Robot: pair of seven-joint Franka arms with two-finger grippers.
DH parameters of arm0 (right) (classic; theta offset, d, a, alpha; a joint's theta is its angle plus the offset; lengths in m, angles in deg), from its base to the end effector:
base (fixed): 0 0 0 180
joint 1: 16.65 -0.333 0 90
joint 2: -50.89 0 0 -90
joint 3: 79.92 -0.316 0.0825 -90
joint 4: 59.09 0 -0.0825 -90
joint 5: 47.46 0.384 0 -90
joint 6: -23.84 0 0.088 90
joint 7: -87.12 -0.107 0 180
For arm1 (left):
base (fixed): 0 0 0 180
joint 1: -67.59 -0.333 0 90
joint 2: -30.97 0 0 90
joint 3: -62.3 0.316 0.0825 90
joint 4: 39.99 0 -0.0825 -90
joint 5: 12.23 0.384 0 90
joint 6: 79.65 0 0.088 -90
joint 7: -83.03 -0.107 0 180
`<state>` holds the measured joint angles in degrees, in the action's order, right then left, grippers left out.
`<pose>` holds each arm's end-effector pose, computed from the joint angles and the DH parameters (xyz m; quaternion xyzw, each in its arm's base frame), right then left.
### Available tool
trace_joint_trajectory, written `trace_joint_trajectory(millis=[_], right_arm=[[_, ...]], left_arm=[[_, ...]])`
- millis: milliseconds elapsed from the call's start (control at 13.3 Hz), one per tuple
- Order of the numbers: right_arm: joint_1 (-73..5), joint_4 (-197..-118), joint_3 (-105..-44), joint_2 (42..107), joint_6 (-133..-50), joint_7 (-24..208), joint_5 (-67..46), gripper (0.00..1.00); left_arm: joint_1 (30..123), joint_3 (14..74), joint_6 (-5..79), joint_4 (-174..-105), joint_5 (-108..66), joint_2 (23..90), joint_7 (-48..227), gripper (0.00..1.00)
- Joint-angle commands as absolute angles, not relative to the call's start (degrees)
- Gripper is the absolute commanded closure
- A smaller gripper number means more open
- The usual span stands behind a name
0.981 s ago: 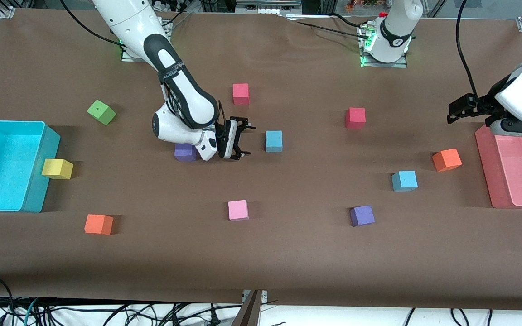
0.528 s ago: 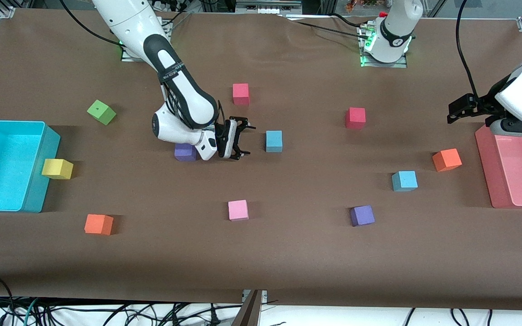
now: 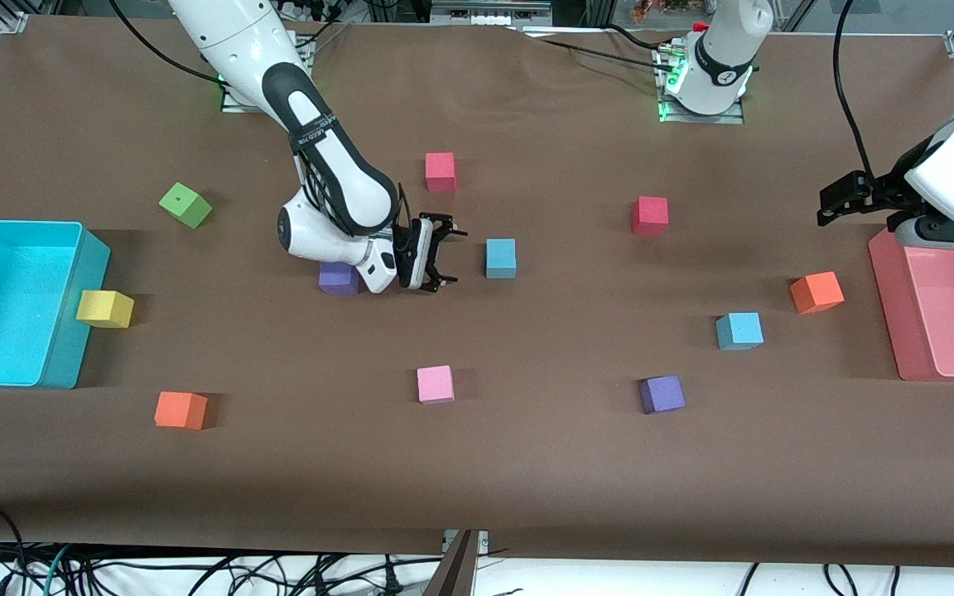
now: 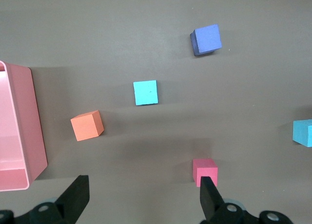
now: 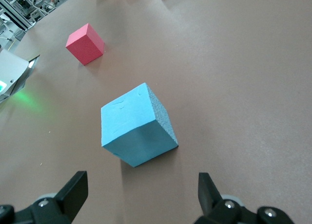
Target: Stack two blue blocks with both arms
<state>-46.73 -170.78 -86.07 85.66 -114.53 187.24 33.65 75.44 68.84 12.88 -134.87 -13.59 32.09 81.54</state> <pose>0.4857 0.3614 0.1575 -0.7580 -0.4942 -0.1681 0.3911 0.5603 -0.0158 0.5772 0.9992 -0.0235 -0.0302 0.0108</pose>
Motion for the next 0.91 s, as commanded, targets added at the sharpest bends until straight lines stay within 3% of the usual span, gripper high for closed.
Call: trace_joint_trajectory(millis=[0, 830], right_arm=[[-46.27, -171.42, -86.34, 85.43, -113.88, 188.72, 34.37, 0.0], [-46.27, -171.24, -86.34, 85.34, -113.88, 188.55, 34.45, 0.0]], left_arm=[[75.5, 68.45, 12.63, -133.51, -15.11, 31.85, 80.75, 0.0], [73.48, 68.28, 17.55, -135.18, -14.25, 41.15, 80.4, 0.0]])
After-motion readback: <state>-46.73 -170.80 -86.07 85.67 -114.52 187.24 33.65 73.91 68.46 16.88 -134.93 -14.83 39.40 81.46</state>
